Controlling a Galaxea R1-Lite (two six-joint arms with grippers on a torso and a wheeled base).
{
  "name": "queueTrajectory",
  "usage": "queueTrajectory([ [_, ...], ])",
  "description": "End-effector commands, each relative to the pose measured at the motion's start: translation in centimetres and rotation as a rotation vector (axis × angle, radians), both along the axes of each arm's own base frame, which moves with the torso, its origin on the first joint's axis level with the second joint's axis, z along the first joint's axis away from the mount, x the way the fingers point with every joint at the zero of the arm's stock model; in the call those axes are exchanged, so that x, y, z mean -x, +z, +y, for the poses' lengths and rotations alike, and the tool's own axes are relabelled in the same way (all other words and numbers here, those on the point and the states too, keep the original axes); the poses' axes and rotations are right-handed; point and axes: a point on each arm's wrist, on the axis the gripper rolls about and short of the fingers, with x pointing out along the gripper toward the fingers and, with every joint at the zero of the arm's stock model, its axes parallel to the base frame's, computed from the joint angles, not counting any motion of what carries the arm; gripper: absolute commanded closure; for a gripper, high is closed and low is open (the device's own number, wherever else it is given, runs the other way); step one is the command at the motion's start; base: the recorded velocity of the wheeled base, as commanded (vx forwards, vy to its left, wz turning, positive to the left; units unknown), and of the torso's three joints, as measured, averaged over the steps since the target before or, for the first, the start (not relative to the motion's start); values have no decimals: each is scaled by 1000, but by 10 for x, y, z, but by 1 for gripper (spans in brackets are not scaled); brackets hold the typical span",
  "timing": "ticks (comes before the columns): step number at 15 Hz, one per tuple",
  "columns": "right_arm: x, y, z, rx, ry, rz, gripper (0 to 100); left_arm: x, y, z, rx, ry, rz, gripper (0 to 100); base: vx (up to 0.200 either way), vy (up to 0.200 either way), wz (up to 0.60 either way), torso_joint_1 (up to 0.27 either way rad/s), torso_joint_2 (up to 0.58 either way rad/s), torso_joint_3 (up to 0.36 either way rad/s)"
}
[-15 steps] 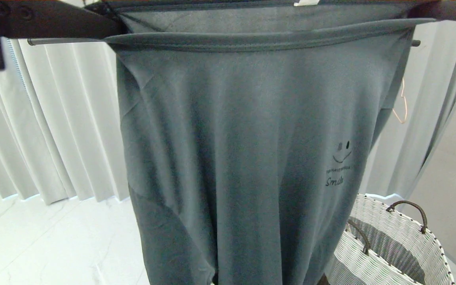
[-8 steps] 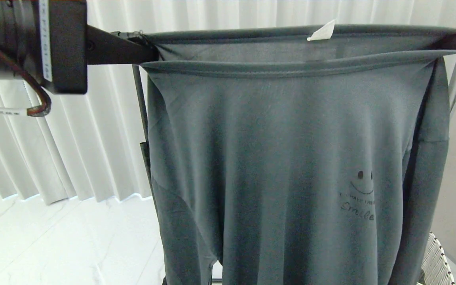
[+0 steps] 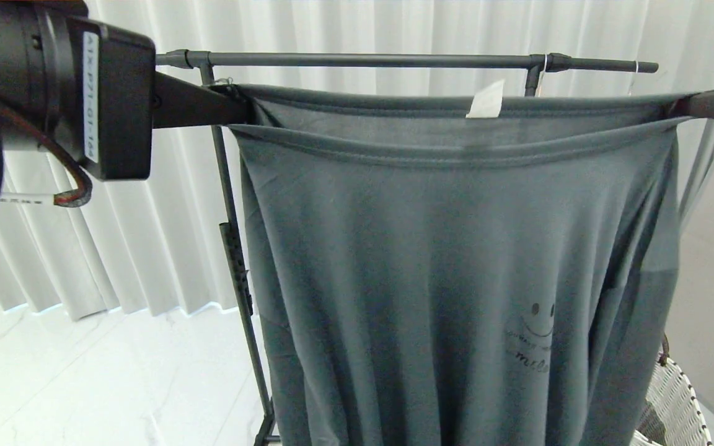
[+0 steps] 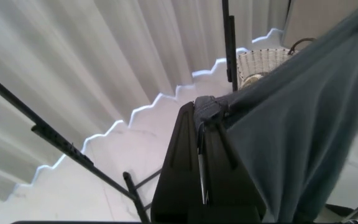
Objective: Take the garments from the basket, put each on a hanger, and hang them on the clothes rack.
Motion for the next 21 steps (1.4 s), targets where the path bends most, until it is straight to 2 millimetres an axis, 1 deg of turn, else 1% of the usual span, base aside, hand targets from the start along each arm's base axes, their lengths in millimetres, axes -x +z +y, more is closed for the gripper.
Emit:
queueTrajectory([
  [1, 8, -9, 2, 28, 48, 31, 0, 1, 2, -1, 2, -13, -10, 100, 0, 0, 0, 0, 0, 0],
  [4, 17, -22, 0, 51, 85, 55, 0, 0, 0, -3, -6, -11, -2, 100, 0, 0, 0, 0, 0, 0],
  [6, 22, -27, -5, 53, 87, 58, 0, -2, -2, -6, -13, -8, 3, 100, 0, 0, 0, 0, 0, 0],
  [11, 36, -31, -16, 40, 125, 49, 0, -7, -4, -7, -38, 73, -7, 100, 0, 0, 0, 0, 0, 0],
  [16, 46, -35, -25, 49, 129, 24, 0, -7, -4, -6, -46, 110, -17, 100, 0, 0, 0, 0, 0, 0],
  [17, 45, -37, -27, 56, 96, 26, 0, -7, -3, -5, -53, 145, -28, 100, 0, 0, 0, 0, 0, 0],
  [19, 39, -44, -35, 116, -94, 62, 0, -6, -3, -1, -63, 194, -41, 100, 0, 0, 0, 0, 0, 0],
  [21, 32, -51, -43, 179, -270, 114, 0, -10, -3, 5, -69, 263, -49, 100, 0, 0, 0, 0, 0, 0],
])
